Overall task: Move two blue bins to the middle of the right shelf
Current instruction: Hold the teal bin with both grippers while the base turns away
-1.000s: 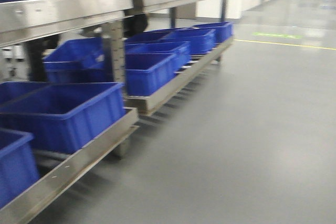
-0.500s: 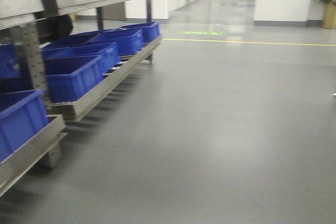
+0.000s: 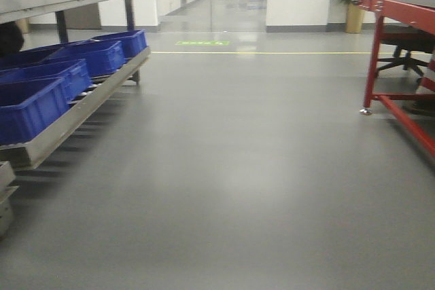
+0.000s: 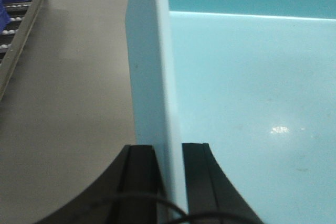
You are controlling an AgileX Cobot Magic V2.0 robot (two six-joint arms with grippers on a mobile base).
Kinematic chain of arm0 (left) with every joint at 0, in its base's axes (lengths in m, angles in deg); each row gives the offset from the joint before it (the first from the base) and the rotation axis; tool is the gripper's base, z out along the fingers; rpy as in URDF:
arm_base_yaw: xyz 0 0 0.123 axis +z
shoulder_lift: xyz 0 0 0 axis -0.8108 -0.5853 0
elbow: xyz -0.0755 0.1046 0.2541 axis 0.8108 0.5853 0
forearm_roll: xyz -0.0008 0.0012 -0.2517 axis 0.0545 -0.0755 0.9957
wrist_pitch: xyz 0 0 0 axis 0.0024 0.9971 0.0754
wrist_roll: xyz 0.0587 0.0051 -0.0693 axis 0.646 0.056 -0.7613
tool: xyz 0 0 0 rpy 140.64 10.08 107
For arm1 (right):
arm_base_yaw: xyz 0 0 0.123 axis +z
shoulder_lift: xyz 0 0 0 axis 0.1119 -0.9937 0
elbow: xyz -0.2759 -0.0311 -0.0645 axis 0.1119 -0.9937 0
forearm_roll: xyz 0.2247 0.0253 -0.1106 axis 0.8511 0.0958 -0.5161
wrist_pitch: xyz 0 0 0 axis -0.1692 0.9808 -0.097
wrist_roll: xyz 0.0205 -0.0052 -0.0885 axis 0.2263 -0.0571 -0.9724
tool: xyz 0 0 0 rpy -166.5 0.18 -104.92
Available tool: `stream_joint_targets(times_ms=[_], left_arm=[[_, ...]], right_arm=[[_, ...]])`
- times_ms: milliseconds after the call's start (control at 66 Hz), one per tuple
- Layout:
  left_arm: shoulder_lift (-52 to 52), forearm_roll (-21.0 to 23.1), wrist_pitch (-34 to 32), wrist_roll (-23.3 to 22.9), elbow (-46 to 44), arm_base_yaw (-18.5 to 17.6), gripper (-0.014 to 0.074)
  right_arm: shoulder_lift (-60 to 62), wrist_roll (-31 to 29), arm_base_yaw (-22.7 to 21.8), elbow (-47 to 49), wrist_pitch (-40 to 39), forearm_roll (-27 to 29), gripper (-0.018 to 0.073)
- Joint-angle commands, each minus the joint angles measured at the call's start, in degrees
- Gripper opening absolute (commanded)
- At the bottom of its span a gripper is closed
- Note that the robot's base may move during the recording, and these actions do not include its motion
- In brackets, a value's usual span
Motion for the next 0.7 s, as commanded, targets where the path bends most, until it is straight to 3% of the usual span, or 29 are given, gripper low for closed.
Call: stream_joint_targets(times_ms=[0, 682], left_arm=[[0.70, 3.75, -3.87, -0.12, -0.85, -0.29, -0.0111], [0.70, 3.75, -3.87, -0.12, -0.85, -0.29, -0.0111]], right_arm=[[0.47, -0.71, 0.11, 0.54, -2.48, 1.89, -0.0153], [0.47, -0.71, 0.11, 0.54, -2.48, 1.89, -0.0153]])
